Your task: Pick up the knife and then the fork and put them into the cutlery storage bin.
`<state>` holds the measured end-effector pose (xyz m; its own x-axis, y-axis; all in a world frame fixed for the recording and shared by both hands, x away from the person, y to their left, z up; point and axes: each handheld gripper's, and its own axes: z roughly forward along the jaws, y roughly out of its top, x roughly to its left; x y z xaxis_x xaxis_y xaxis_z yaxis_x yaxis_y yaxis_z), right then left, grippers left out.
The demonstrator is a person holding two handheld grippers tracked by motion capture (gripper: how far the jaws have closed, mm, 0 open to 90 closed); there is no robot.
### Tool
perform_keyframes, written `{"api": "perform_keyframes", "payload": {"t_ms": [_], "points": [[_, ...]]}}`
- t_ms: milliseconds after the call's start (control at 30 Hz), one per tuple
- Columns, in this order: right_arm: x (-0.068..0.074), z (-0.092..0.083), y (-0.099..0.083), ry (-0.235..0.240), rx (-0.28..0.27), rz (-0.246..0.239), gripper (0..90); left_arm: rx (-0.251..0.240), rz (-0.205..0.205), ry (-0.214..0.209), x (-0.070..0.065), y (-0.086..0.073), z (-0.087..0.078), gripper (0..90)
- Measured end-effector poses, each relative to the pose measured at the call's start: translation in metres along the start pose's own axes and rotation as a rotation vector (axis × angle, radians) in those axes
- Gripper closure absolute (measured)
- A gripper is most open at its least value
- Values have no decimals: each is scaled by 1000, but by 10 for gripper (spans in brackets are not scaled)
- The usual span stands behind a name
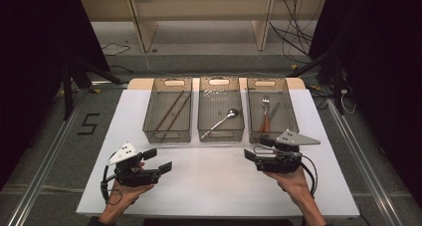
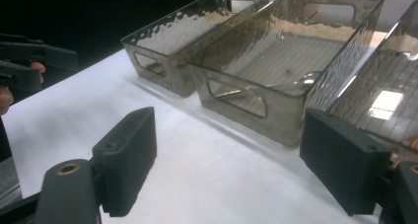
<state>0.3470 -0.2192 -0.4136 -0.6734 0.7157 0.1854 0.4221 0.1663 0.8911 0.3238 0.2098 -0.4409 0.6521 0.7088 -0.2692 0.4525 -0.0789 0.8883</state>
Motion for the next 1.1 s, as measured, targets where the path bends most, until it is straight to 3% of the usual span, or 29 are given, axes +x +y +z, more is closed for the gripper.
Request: {"api": "perform_keyframes", "payload": {"t_ms": [167, 267, 667, 1100], "points": [[4, -3, -16, 1, -8, 9, 225, 9, 8, -6, 0, -2, 0, 181], [9, -5, -24, 3, 5, -9, 214, 14, 13, -10, -2, -2, -1, 181], [16, -13, -41, -9, 1, -40, 205, 11, 13, -19, -4, -5, -4, 174], [15, -19, -45, -29, -25, -20, 173, 16, 22, -16, -4, -5, -4, 166]]}}
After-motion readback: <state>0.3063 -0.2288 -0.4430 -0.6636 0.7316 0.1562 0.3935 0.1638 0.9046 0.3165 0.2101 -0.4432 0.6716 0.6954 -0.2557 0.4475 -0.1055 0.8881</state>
